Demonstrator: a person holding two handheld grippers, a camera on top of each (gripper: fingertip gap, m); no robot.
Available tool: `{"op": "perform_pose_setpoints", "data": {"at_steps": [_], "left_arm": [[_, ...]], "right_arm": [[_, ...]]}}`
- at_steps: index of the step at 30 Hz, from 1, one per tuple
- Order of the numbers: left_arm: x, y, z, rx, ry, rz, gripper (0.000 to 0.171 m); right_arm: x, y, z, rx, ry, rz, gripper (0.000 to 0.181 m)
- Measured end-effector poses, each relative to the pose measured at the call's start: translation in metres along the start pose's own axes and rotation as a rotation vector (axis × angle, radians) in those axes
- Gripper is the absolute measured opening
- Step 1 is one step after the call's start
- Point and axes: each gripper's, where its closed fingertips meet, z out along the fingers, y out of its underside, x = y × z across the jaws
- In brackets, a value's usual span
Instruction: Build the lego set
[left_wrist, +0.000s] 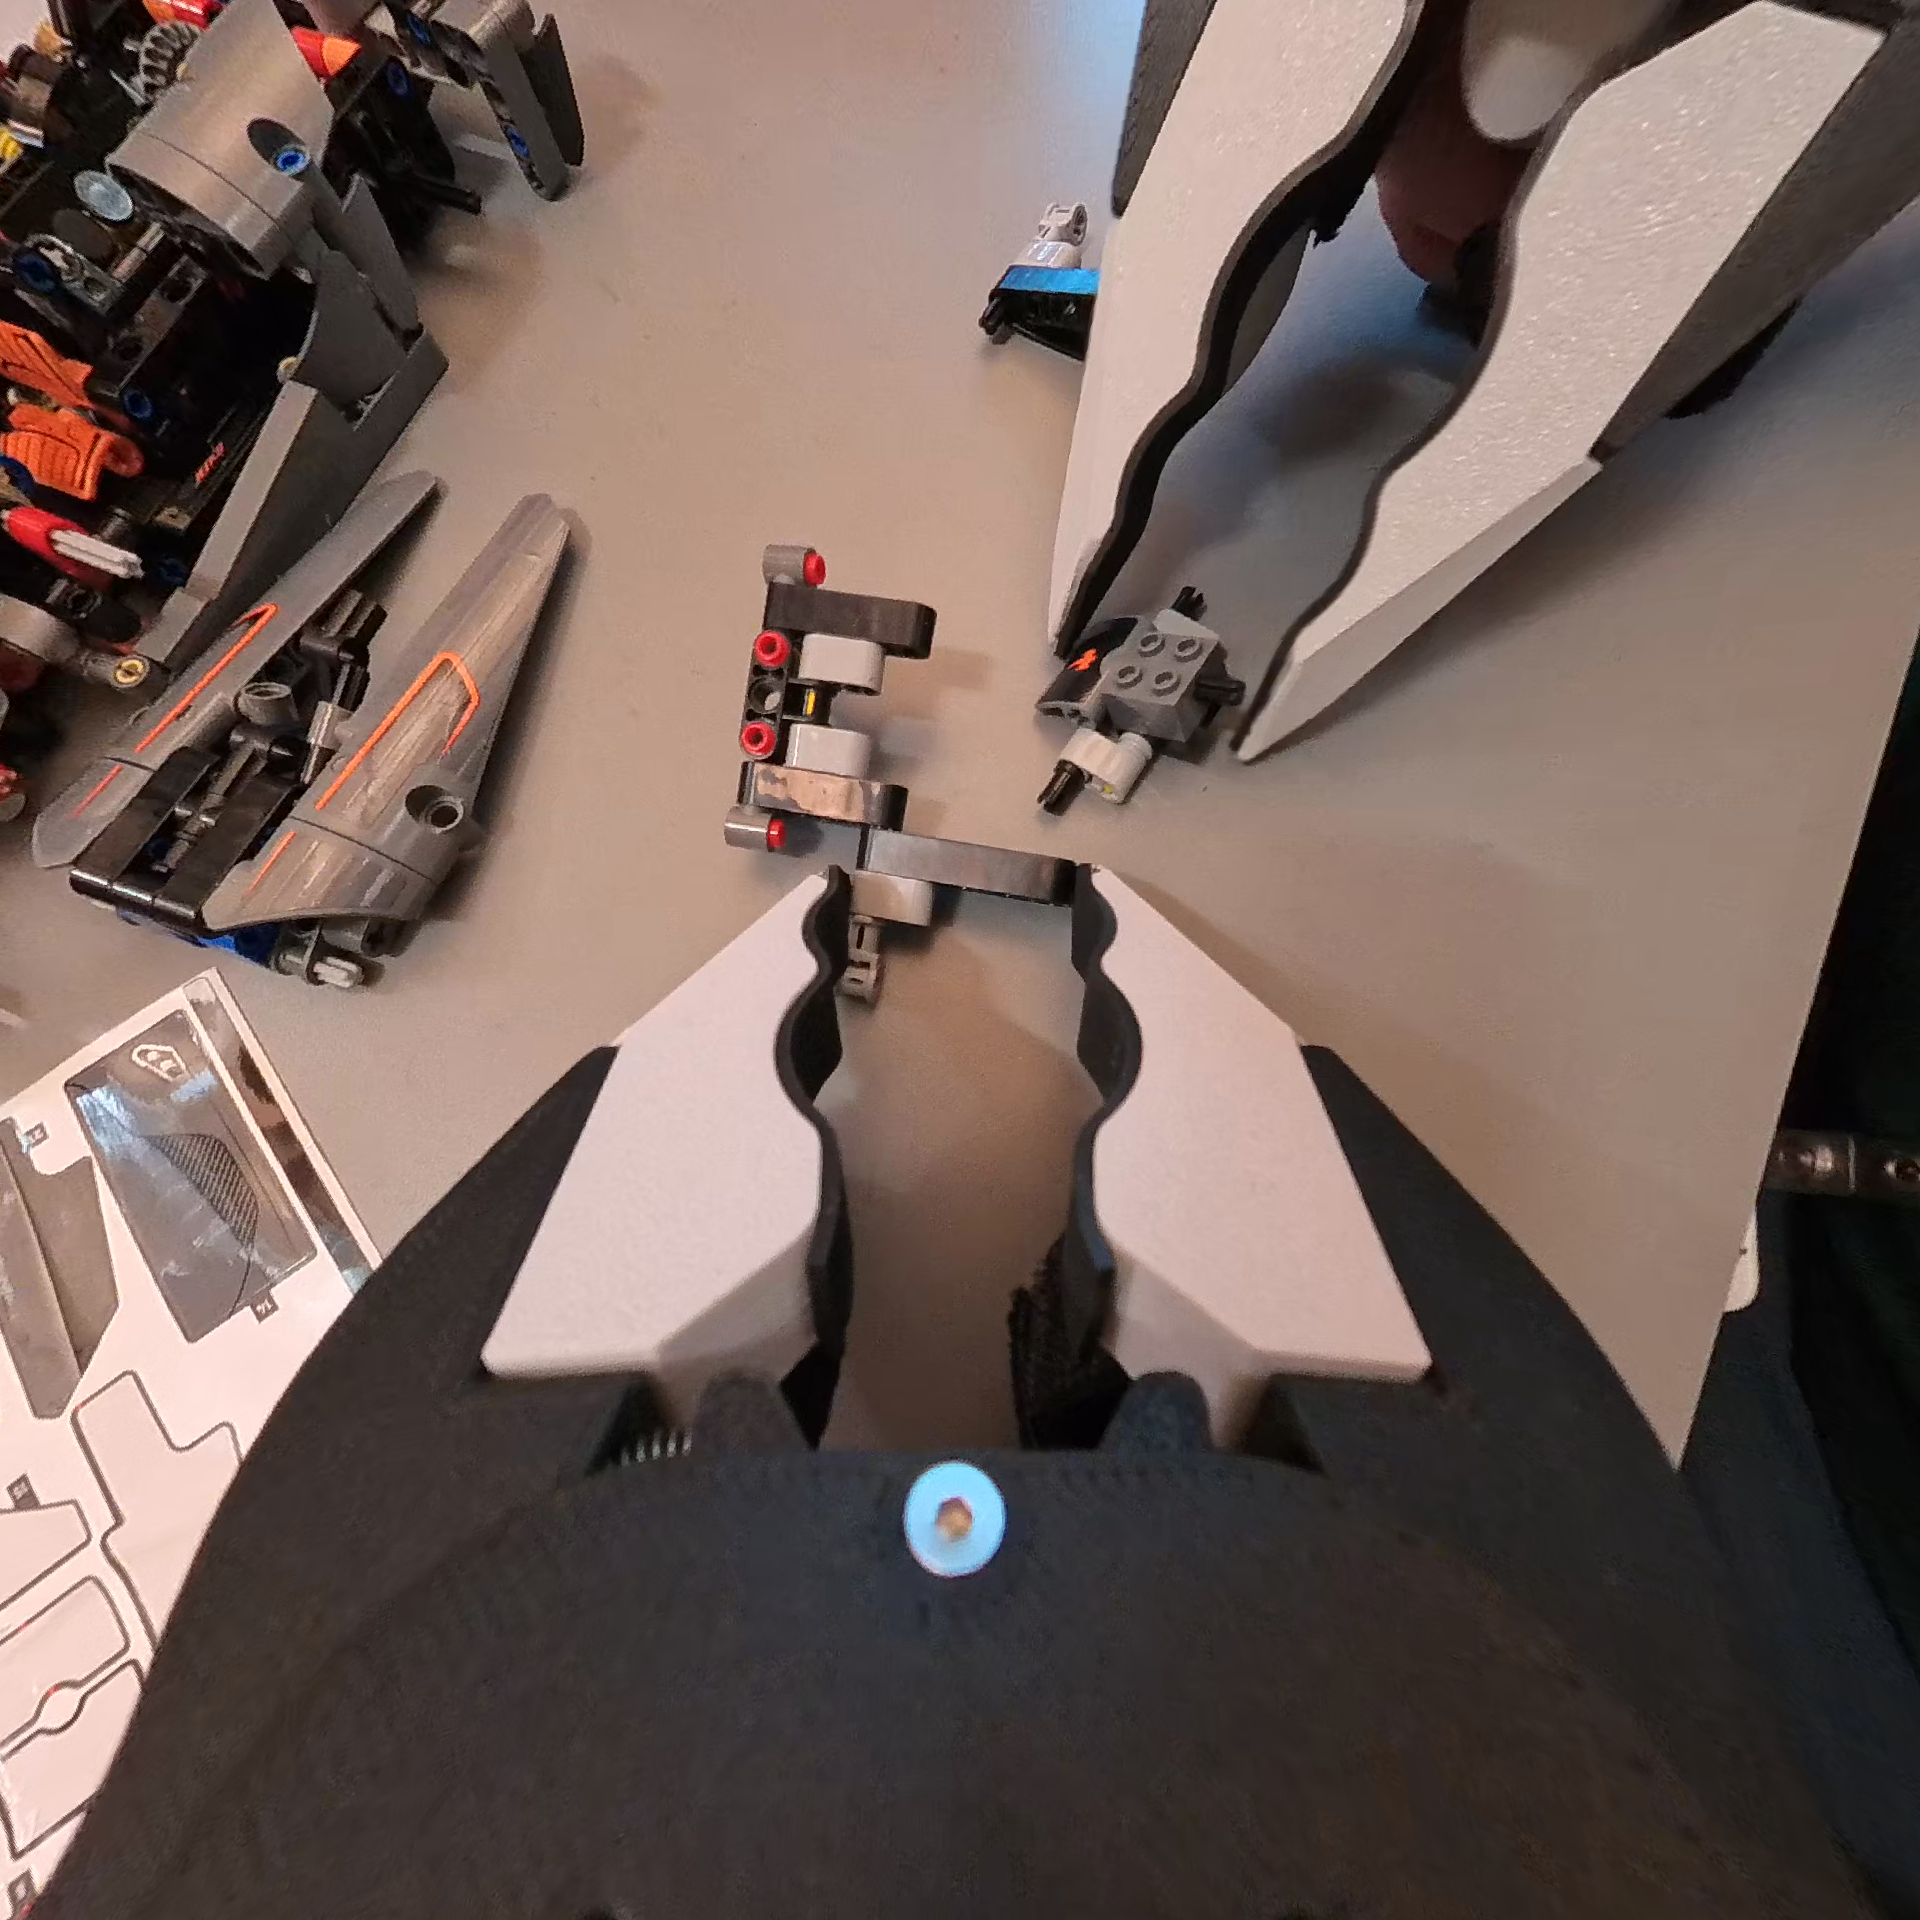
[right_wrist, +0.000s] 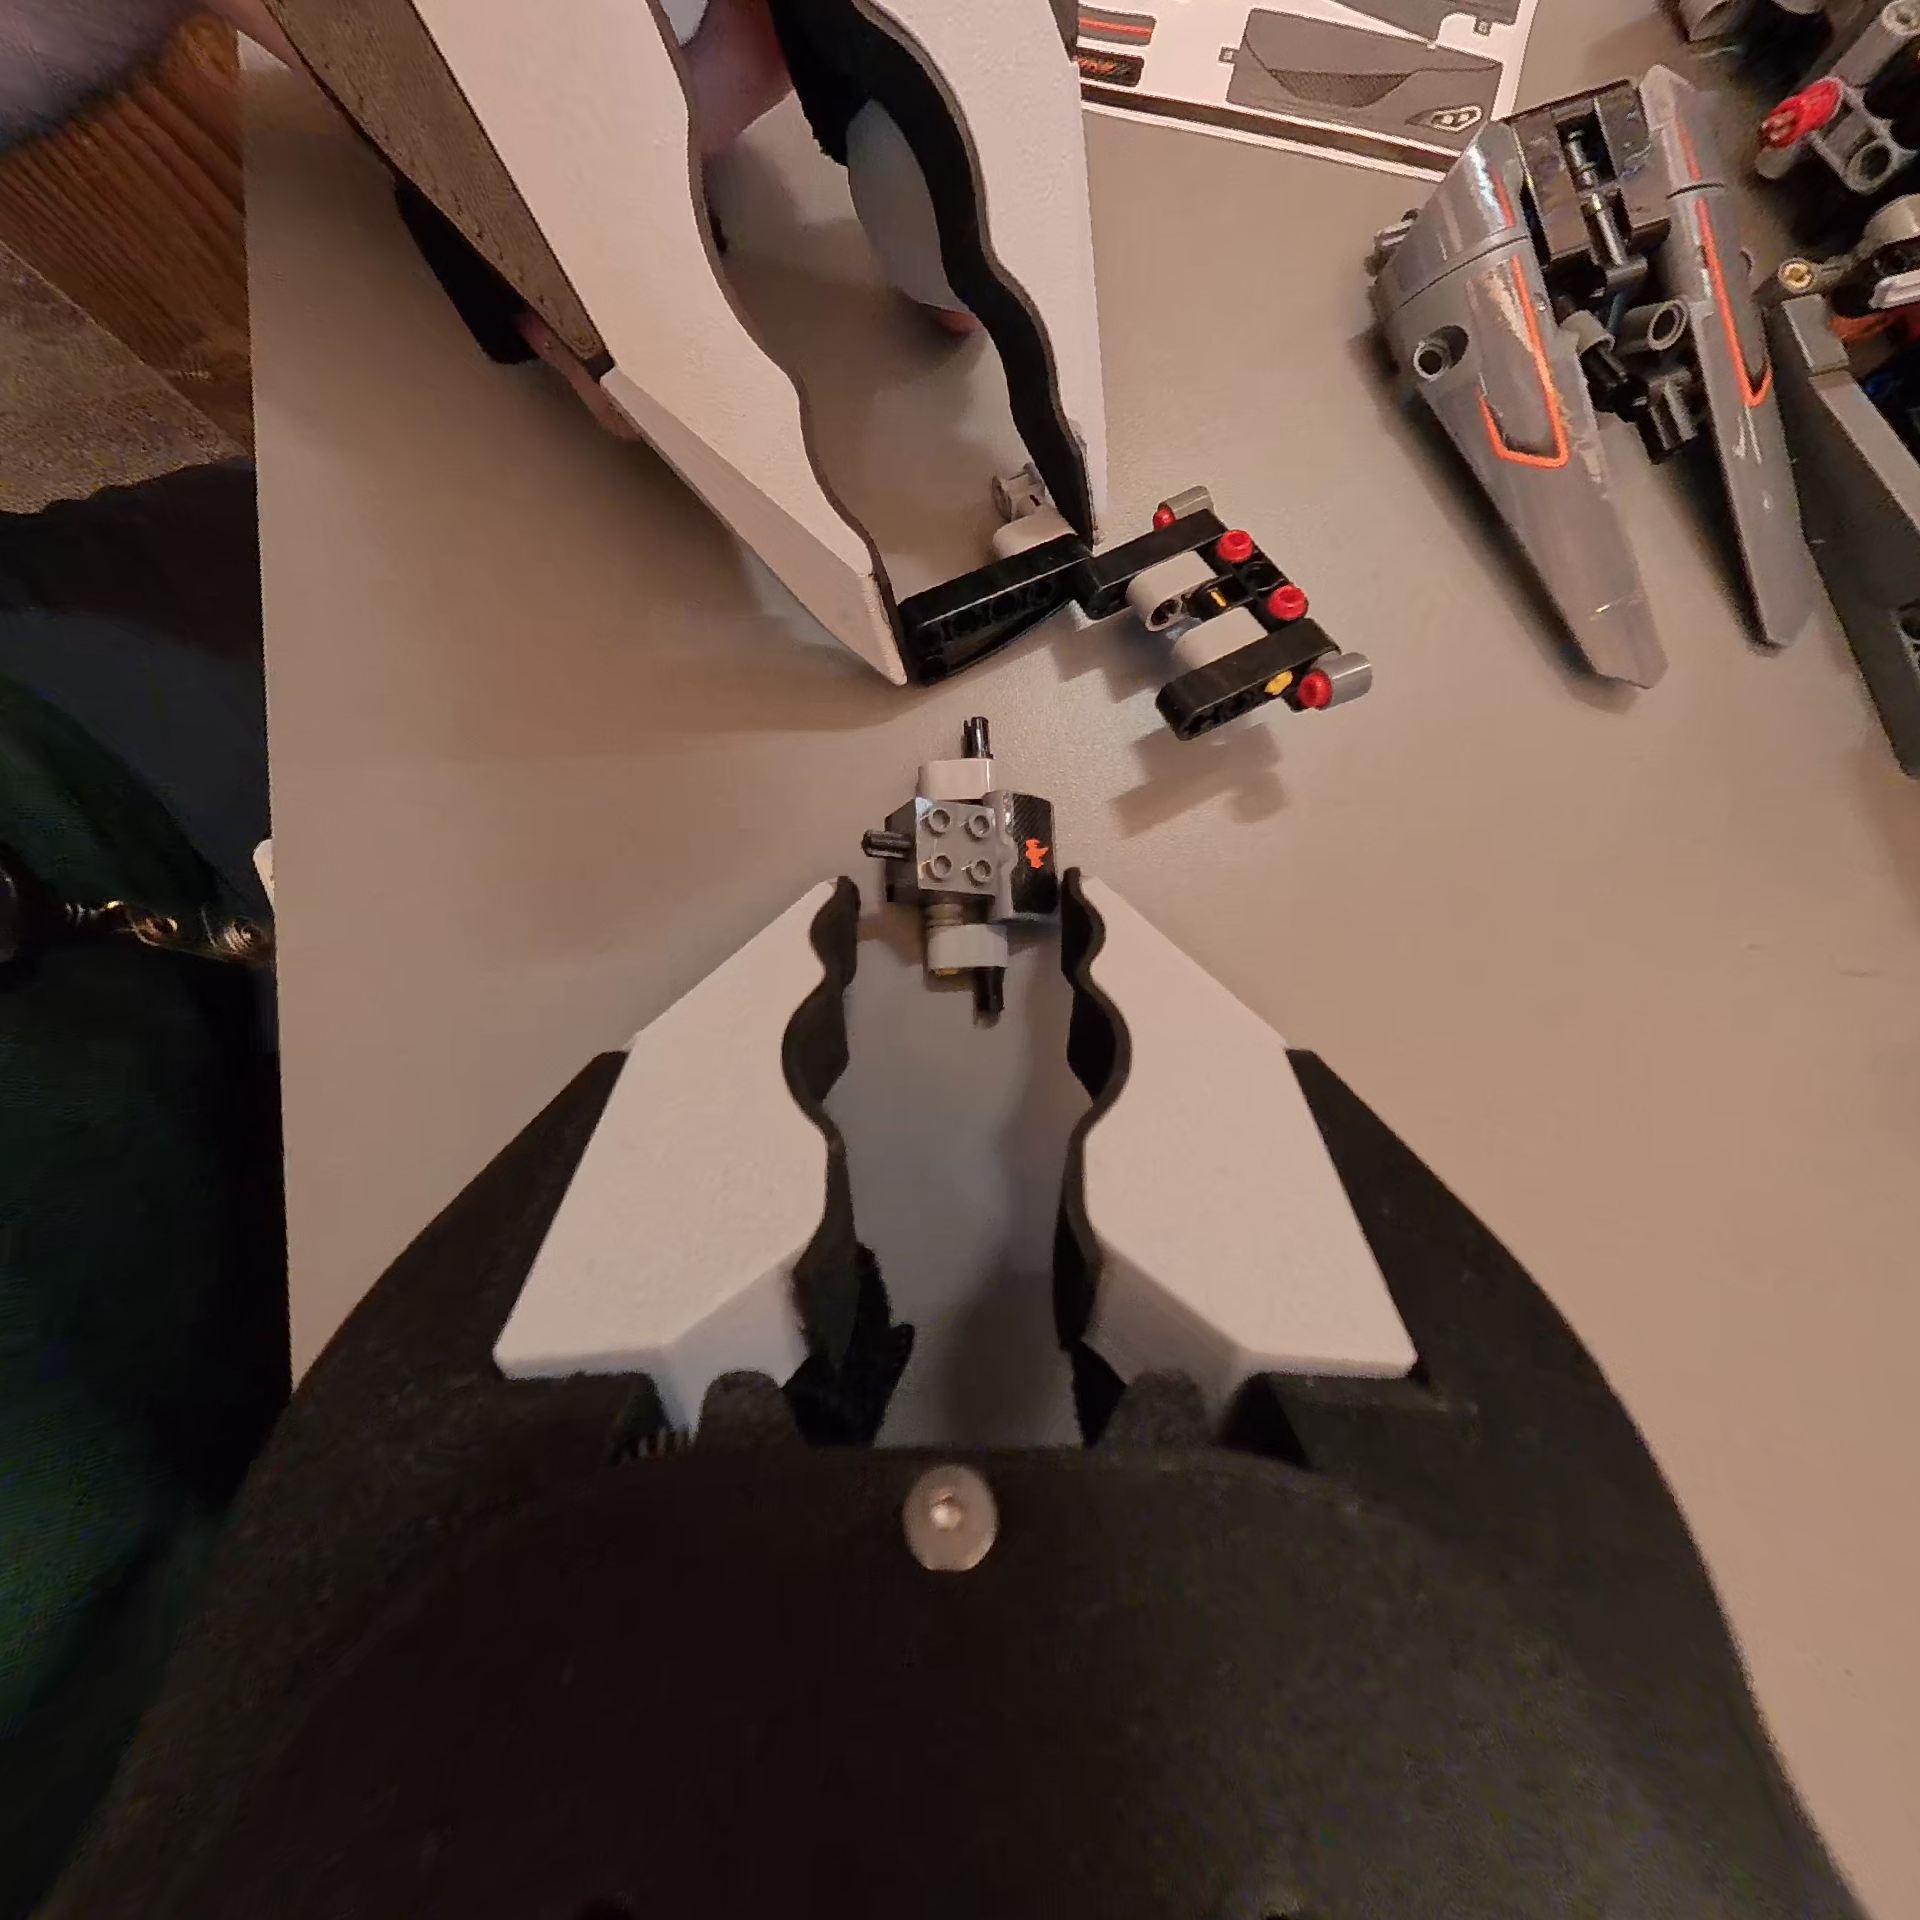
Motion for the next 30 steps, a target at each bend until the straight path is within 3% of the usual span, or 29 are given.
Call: {"op": "perform_pose_setpoints", "data": {"at_steps": [16, 22, 30], "left_arm": [[0.0, 0.0, 0.0, -0.002, -0.007, 0.011, 0.041], [0.001, 0.0, 0.001, -0.003, -0.002, 0.009, 0.041], [0.001, 0.0, 0.001, -0.008, -0.006, 0.018, 0.041]], "right_arm": [[-0.019, 0.004, -0.016, 0.0, -0.045, 0.069, 0.031], [-0.013, -0.006, -0.013, 0.016, 0.043, 0.134, 0.041], [-0.01, -0.003, 0.004, -0.037, 0.089, 0.08, 0.025]]}}
